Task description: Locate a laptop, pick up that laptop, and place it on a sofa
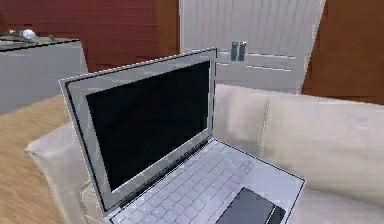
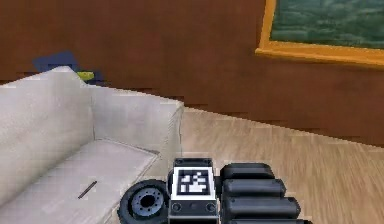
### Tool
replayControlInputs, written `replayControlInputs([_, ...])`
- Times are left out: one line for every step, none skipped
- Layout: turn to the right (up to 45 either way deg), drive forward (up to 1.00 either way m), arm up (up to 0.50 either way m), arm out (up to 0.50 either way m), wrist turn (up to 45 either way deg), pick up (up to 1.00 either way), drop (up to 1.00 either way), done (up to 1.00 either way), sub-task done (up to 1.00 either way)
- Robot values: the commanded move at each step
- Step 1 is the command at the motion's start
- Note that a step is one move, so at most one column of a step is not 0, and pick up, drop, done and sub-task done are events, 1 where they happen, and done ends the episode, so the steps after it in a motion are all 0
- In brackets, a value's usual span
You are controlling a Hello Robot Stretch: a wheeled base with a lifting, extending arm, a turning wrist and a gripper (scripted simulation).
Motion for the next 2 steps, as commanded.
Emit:
replayControlInputs([-36.0,0.00,0.00,0.00,0.0,0.00,0.00,0.00,0.00])
replayControlInputs([0.0,0.00,0.00,0.48,0.0,0.00,0.00,0.00,0.00])
